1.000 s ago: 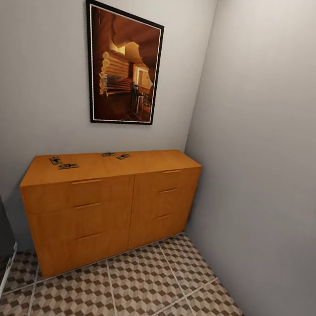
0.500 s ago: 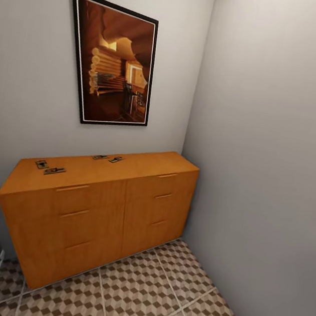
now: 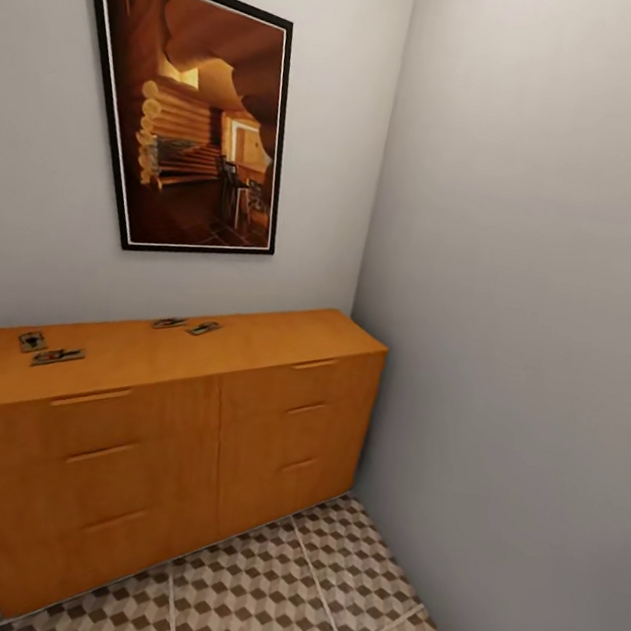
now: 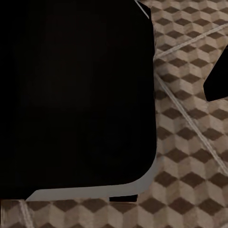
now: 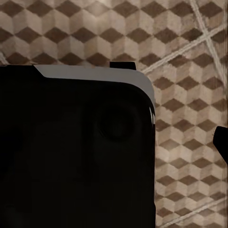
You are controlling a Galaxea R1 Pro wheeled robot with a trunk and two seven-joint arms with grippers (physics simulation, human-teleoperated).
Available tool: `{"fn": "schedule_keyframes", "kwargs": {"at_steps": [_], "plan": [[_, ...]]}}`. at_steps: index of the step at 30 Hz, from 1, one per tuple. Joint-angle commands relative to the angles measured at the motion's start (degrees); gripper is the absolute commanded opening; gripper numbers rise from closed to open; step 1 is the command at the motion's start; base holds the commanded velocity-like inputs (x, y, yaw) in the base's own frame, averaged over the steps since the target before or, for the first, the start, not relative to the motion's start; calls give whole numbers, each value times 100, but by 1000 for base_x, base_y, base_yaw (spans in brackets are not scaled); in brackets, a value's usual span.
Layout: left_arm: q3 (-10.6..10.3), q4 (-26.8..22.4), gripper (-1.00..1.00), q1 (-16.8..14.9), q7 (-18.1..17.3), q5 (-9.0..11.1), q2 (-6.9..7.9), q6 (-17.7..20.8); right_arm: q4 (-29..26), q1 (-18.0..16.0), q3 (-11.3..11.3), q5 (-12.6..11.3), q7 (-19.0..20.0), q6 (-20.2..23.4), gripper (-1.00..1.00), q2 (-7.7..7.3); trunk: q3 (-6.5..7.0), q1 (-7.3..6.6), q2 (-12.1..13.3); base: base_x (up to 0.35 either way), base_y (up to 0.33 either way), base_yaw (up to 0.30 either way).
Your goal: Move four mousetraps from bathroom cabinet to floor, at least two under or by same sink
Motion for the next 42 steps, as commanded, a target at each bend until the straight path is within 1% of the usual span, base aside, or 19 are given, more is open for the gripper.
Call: {"fn": "schedule_keyframes", "kwargs": {"at_steps": [1, 9, 14, 42], "plan": [[3, -4, 100, -1, -2, 4, 1, -2, 4, -2, 0, -2, -2, -18, 100, 0, -6, 3, -2, 299, -190, 0], [3, -3, 100, -1, -2, 4, 0, -4, 7, -3, 0, -2, 2, -18, 100, 0, -6, 3, -2, 293, -194, 1], [4, -10, 100, -1, -2, 4, 0, -8, 9, -4, 2, 0, -4, -29, 100, 3, -6, 3, -2, 150, -103, 120], [3, -12, 100, -1, -2, 4, 1, -11, 9, -2, 9, -2, -10, -36, 100, 9, -6, 3, -2, 11, -8, 274]]}}
